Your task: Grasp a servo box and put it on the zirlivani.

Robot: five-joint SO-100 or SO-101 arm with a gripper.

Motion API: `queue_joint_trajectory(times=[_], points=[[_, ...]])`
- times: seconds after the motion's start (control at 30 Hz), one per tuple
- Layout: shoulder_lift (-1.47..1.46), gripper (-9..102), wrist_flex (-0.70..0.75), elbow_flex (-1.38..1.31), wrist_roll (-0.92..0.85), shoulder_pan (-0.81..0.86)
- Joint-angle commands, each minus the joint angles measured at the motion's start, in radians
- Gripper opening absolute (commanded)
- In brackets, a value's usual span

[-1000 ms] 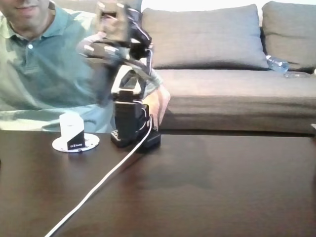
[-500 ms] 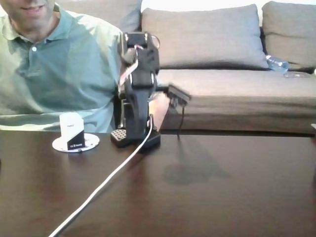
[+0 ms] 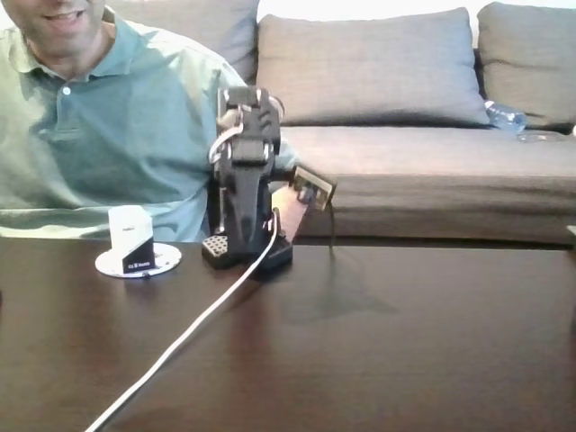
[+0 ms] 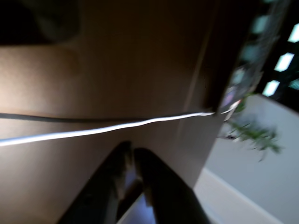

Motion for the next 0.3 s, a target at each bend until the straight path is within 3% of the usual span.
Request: queue_joint_trajectory(times=[0.0,0.27], points=[[-0.003,0,-0.005,0.046,-0.005,0.049],[-0.003,0,0.011,0.11,-0.048,0.193]])
